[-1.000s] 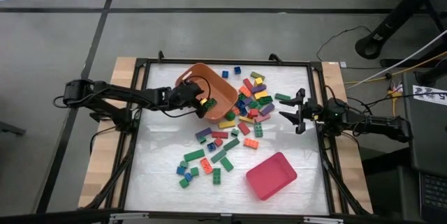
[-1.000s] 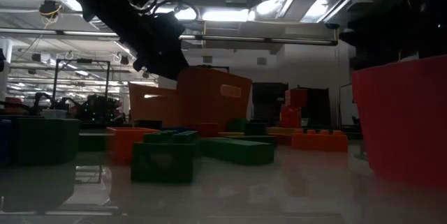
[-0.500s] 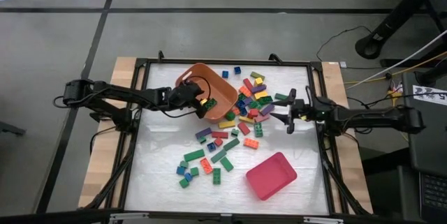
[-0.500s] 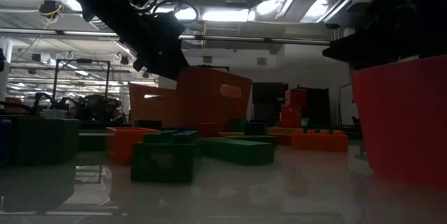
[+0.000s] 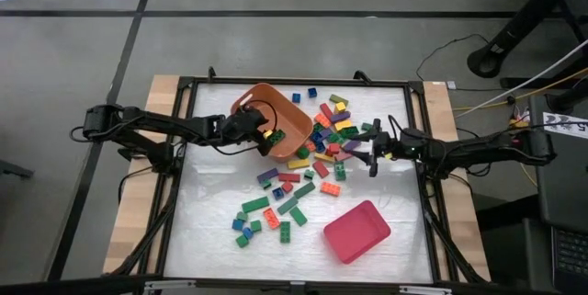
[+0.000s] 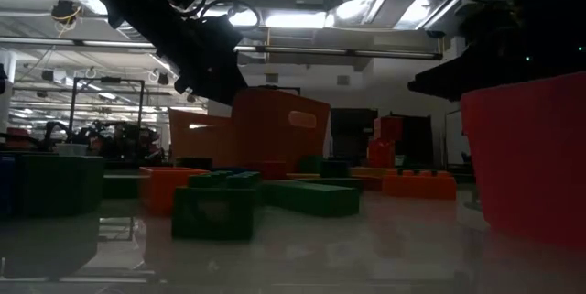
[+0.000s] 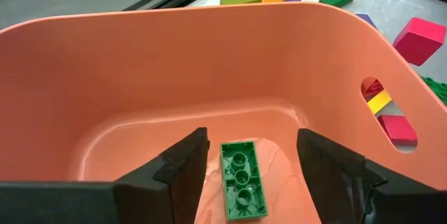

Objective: Sort blocks by size
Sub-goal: Put the small red block into the red bin

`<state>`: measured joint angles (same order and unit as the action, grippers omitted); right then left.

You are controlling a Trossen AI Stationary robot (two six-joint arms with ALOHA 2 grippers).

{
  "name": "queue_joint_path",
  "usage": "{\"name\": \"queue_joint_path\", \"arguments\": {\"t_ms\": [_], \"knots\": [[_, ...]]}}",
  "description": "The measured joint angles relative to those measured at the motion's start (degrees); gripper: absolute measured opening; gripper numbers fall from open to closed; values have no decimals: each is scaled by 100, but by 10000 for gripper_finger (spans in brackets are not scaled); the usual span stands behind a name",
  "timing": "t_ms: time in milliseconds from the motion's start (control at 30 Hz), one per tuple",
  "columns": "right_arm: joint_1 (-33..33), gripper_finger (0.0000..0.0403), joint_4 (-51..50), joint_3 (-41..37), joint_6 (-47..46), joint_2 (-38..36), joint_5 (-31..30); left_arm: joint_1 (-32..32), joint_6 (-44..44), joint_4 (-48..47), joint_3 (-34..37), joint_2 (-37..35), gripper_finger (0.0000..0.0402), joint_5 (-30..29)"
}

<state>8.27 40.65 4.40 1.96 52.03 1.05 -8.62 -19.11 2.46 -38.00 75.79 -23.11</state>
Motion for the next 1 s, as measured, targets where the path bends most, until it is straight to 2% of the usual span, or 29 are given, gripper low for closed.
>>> {"name": "queue_joint_path", "arguments": {"t_ms": [633,1000], "knots": [[0,214,991,27,4,1293,-198,0,0,-4,0,0,208,-1],[0,214,752,619,150,1936,-198,7,-26,-8,0,0,208,-1]]}}
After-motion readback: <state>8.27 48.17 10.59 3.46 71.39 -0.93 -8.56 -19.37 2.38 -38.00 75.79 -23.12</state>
